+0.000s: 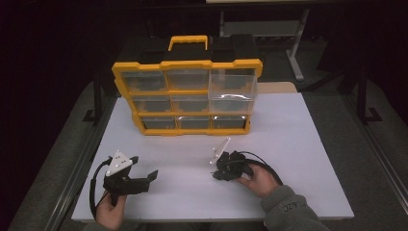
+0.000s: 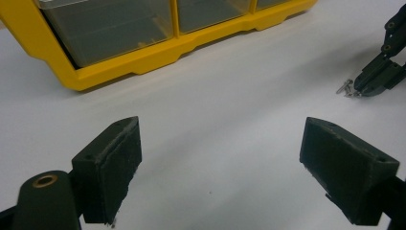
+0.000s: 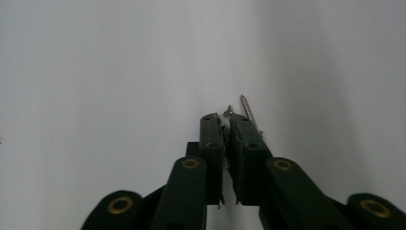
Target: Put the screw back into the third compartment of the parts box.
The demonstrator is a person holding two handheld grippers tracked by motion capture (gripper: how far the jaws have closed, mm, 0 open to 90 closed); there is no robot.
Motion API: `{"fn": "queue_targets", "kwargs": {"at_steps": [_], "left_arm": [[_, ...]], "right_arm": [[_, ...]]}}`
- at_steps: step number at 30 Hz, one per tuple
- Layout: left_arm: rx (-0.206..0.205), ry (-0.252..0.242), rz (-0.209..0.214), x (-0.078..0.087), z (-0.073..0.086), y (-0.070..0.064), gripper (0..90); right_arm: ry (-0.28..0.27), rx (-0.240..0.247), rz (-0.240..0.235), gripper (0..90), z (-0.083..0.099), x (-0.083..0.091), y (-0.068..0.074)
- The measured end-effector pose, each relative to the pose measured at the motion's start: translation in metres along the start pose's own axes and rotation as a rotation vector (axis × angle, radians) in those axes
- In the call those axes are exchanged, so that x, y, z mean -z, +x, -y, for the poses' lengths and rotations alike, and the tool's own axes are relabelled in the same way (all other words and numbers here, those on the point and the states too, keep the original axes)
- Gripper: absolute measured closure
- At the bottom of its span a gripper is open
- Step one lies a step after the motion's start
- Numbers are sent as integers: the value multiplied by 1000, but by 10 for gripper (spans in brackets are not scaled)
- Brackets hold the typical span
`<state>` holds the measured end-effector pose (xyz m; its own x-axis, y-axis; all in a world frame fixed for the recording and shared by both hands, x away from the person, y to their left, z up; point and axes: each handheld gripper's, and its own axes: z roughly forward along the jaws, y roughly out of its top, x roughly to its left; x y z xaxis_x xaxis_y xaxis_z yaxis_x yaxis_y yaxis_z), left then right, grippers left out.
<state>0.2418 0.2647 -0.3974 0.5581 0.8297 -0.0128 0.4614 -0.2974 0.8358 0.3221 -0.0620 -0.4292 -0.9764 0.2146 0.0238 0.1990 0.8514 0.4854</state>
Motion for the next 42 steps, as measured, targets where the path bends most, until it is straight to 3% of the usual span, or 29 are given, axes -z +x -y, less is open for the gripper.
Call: {"fn": "queue_targets", "kwargs": {"at_steps": [12, 17, 24, 28, 32, 36, 37, 39, 42], "left_arm": [[1, -1, 1, 0, 0, 1, 137], [10, 1, 2, 0, 0, 2, 137], [7, -3, 1, 0, 0, 1, 137], [10, 3, 4, -1, 0, 2, 137], [18, -6, 0, -1, 0, 1, 137], [18, -5, 3, -1, 0, 2, 137], [9, 3, 0, -1, -1, 3, 137], [5, -4, 0, -1, -1, 4, 137], [25, -6, 4, -2, 0, 3, 137]], "right_arm": [[-20, -27, -35, 869, 4, 1, -8], [-55, -63, -65, 869, 8, 9, -9], [-81, -63, -73, 868, 15, 20, -5], [-115, -83, -86, 867, 18, 32, -4], [-115, -80, -86, 868, 18, 42, -2], [-134, -63, -92, 866, 15, 62, 3], [-142, -53, -87, 865, 11, 76, 6], [-150, -52, -96, 865, 10, 80, 7], [-169, -44, -100, 865, 5, 98, 10]]}}
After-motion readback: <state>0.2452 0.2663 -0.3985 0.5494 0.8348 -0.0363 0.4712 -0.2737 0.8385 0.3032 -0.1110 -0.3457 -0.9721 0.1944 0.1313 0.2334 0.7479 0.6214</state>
